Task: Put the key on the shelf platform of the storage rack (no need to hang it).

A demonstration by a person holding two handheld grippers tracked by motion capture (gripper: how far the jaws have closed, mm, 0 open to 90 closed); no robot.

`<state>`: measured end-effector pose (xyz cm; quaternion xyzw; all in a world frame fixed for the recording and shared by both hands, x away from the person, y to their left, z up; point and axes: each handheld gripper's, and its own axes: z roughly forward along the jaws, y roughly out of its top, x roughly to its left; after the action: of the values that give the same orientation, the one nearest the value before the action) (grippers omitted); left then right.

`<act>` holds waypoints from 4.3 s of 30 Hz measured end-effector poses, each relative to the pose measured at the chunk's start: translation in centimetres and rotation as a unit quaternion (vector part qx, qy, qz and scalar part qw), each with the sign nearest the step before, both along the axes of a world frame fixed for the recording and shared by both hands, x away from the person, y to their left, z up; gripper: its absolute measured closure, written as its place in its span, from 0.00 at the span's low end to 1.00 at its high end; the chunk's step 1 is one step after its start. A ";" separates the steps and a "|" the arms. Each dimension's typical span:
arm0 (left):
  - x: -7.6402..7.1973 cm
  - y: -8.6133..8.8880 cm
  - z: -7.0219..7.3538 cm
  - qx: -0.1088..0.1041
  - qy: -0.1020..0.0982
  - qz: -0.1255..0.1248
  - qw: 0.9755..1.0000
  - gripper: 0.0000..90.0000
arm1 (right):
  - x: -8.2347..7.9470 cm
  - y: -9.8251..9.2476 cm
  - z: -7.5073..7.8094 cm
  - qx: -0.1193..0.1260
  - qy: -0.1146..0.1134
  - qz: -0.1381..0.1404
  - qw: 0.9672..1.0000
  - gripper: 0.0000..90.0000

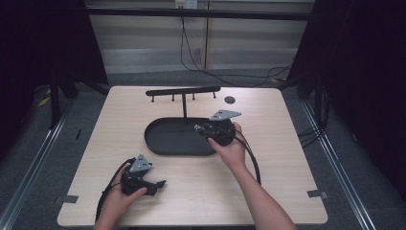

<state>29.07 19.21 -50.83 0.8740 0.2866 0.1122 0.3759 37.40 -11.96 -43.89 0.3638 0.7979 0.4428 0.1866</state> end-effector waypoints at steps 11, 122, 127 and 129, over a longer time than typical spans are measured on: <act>0.0 0.0 0.0 -0.001 0.001 0.000 1.000 0.16 | 0.4 0.3 -0.7 -0.005 0.002 0.001 1.000 0.76; 0.0 0.0 0.0 0.000 0.000 0.000 1.000 0.16 | 1.5 -0.7 -5.2 -0.003 0.060 -0.036 0.998 0.58; 0.0 0.0 0.0 0.000 0.000 0.000 1.000 0.16 | 1.4 -0.8 -5.0 0.003 0.057 -0.038 0.998 0.51; 0.0 0.0 0.0 0.000 0.000 0.000 1.000 0.16 | 1.3 -0.7 -4.9 0.000 0.054 -0.036 0.998 0.50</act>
<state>29.06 19.20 -50.83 0.8740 0.2868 0.1126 0.3758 38.72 -12.69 -48.81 0.4159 0.7932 0.4155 0.1587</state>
